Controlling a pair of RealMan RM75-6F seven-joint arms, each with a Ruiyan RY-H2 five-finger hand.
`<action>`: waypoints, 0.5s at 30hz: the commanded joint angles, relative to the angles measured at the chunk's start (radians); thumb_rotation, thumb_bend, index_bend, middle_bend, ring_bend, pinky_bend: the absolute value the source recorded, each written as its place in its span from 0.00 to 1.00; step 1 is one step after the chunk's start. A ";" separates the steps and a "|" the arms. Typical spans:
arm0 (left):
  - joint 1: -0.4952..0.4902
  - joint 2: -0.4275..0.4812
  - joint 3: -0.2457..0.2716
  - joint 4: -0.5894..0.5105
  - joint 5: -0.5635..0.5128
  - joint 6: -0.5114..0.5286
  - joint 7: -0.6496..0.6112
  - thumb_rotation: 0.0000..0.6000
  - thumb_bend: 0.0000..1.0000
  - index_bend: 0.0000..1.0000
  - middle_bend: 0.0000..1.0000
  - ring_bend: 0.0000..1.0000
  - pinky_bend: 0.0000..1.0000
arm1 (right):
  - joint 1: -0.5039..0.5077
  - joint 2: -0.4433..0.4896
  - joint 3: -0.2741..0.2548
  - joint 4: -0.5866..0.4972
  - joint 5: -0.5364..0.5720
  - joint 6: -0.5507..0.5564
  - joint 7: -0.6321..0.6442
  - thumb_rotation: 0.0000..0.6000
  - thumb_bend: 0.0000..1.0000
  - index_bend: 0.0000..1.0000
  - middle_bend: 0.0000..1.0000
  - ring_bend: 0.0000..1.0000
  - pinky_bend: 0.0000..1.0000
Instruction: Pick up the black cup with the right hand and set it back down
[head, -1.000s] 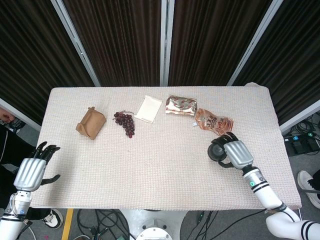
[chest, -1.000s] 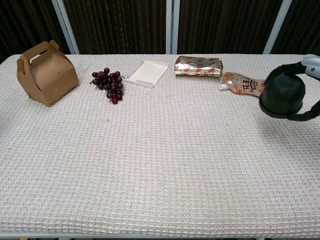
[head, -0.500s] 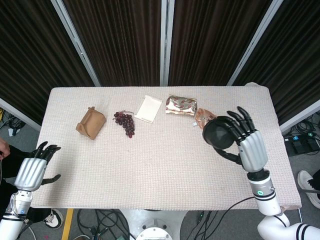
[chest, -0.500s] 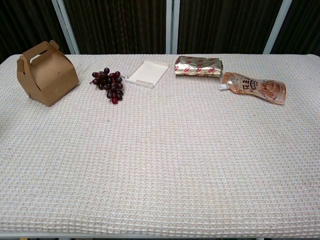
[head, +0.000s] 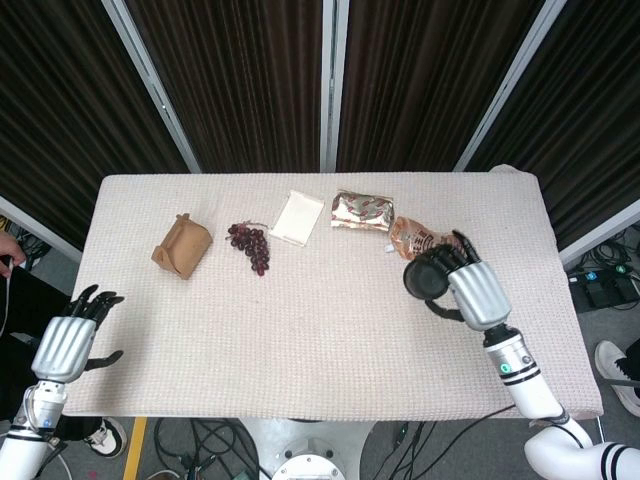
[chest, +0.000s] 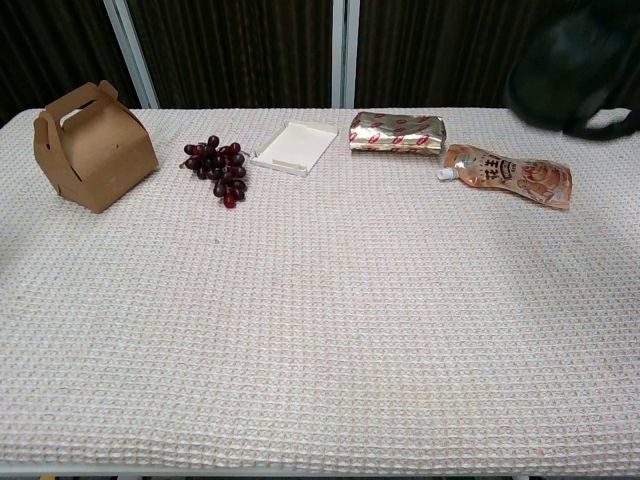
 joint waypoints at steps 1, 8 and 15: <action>-0.002 0.000 -0.001 -0.002 -0.003 -0.004 -0.004 1.00 0.02 0.22 0.17 0.08 0.27 | 0.085 0.084 -0.056 -0.095 0.269 -0.371 -0.158 1.00 0.25 0.50 0.55 0.20 0.00; -0.003 -0.003 -0.003 -0.004 -0.002 -0.002 -0.005 1.00 0.02 0.22 0.17 0.08 0.27 | 0.075 0.064 -0.031 -0.105 0.233 -0.278 -0.149 1.00 0.25 0.50 0.55 0.20 0.00; -0.004 -0.006 -0.006 0.001 -0.001 0.004 -0.006 1.00 0.02 0.22 0.17 0.08 0.27 | 0.078 -0.036 -0.022 -0.065 0.018 -0.163 -0.010 1.00 0.25 0.50 0.54 0.20 0.00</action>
